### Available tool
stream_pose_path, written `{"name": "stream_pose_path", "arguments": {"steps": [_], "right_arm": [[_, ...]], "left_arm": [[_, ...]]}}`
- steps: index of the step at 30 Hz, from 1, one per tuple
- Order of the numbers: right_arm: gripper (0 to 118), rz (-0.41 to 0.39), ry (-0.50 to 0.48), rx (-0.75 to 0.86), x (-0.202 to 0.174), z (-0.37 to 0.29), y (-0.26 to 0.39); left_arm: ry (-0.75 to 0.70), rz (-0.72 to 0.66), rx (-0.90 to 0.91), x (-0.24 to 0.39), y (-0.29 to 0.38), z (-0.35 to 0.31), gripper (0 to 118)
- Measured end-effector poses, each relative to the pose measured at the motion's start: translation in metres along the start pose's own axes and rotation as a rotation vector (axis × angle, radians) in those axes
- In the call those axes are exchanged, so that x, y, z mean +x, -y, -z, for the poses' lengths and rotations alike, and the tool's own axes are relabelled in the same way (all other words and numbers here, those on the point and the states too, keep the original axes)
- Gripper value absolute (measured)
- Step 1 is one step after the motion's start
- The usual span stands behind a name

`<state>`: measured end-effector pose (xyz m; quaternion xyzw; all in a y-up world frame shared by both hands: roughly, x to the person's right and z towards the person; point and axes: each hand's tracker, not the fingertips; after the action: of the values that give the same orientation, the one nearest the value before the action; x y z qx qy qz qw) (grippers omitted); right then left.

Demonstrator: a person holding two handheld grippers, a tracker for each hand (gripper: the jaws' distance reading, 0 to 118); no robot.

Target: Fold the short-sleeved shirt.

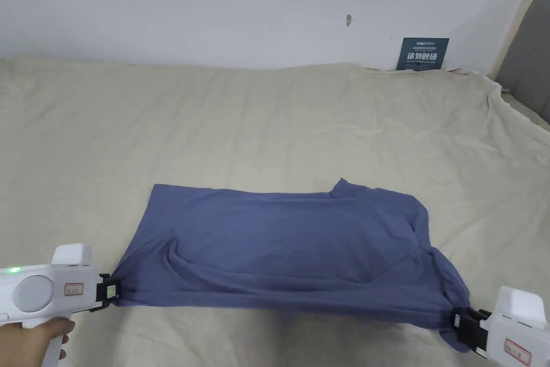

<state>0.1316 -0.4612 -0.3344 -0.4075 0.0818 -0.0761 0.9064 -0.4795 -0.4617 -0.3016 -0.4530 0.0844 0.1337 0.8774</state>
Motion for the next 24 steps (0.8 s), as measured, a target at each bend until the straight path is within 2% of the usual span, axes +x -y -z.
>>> {"name": "stream_pose_path", "arguments": {"steps": [9,17,21,22,24], "right_arm": [[4,-0.03,0.002,-0.044,0.016,-0.024,0.047],[4,-0.042,0.058,-0.168,0.025,0.012,0.085],[4,-0.062,0.081,-0.157,0.016,0.01,0.085],[5,-0.081,0.086,-0.155,0.014,0.009,0.085],[8,-0.092,0.087,-0.155,0.011,0.005,0.083]], "left_arm": [[0.002,-0.025,-0.018,-0.002,0.088,-0.043,2],[-0.065,0.009,-0.073,-0.003,0.122,-0.005,2],[-0.099,0.015,-0.055,0.003,0.126,-0.005,2],[-0.101,0.018,-0.054,0.003,0.126,-0.005,4],[-0.108,0.022,-0.062,0.005,0.125,-0.008,21]]}}
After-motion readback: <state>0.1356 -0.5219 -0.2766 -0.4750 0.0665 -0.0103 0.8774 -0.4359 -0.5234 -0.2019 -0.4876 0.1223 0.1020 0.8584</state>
